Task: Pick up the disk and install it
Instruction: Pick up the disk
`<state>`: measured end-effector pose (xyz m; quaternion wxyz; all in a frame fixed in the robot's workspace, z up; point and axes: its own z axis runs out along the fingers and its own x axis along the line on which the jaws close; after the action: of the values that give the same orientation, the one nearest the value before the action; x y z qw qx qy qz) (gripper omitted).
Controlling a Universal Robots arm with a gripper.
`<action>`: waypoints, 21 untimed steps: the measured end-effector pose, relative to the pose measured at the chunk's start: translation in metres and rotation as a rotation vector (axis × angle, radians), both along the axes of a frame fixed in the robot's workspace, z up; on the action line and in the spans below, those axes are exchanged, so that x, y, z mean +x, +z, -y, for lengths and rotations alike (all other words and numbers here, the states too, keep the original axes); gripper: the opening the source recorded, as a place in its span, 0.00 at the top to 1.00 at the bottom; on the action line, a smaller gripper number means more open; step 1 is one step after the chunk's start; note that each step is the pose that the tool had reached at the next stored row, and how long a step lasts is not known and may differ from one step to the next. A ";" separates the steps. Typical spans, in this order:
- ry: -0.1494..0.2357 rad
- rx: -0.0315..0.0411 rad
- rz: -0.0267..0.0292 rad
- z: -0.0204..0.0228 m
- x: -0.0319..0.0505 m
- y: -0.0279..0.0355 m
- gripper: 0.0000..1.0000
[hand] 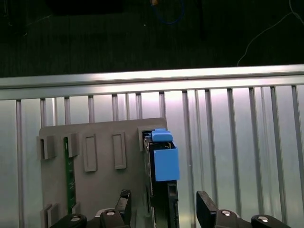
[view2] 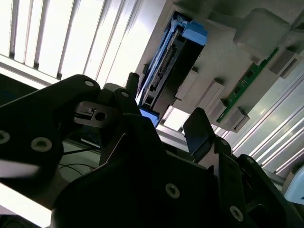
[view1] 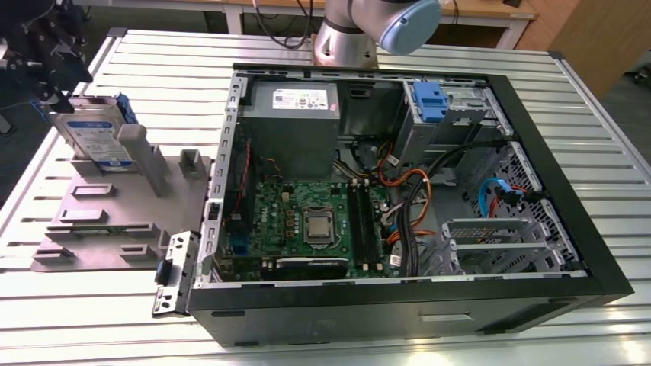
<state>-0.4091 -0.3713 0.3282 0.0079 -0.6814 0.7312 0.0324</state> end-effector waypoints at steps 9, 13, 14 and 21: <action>0.032 -0.0004 0.0072 0.0000 -0.0007 -0.0068 0.35; 0.047 -0.0003 0.0118 0.0000 -0.0015 -0.0106 0.35; 0.050 -0.0003 0.0128 0.0000 -0.0017 -0.0117 0.35; 0.073 -0.0003 0.0196 0.0000 -0.0029 -0.0200 0.35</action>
<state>-0.4120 -0.3712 0.3082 0.0138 -0.7080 0.7056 0.0259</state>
